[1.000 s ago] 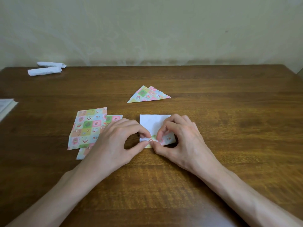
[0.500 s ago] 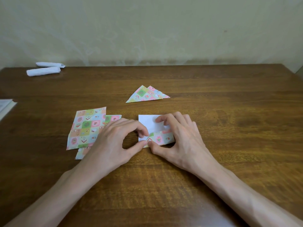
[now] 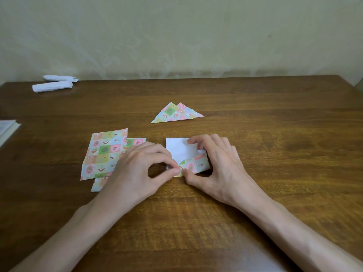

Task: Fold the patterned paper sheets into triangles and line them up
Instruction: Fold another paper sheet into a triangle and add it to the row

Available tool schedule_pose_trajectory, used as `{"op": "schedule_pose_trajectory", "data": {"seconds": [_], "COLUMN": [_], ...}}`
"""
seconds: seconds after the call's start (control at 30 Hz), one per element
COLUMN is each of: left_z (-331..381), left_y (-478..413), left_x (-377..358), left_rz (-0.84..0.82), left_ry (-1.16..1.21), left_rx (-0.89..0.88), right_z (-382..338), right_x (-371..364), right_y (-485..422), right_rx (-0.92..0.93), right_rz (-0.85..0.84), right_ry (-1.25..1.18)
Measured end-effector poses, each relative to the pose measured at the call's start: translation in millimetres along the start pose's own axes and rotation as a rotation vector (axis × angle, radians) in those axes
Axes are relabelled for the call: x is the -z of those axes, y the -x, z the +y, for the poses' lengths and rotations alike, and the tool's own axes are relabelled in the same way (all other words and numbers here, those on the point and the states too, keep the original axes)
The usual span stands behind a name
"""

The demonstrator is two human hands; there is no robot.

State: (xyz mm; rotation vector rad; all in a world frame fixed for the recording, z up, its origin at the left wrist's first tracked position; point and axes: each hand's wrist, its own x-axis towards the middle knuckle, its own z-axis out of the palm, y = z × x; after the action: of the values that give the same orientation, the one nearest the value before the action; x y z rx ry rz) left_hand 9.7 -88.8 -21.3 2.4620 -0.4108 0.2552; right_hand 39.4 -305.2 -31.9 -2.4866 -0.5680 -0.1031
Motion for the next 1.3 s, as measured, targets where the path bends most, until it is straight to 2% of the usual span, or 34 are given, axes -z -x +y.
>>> {"op": "schedule_pose_trajectory", "data": {"seconds": [0.5, 1.13, 1.3], "left_z": [2, 2, 1], "left_y": [0, 0, 0], "left_x": [1, 2, 1], "left_rz": [-0.030, -0.033, -0.022], "left_ry": [0.002, 0.014, 0.008], "left_rx": [0.053, 0.053, 0.038], "right_z": [12, 16, 16], "right_x": [12, 25, 22], "right_y": [2, 3, 5], "right_rx": [-0.002, 0.022, 0.028], "right_rz": [-0.077, -0.176, -0.143], "right_ry": [-0.163, -0.206, -0.192]}}
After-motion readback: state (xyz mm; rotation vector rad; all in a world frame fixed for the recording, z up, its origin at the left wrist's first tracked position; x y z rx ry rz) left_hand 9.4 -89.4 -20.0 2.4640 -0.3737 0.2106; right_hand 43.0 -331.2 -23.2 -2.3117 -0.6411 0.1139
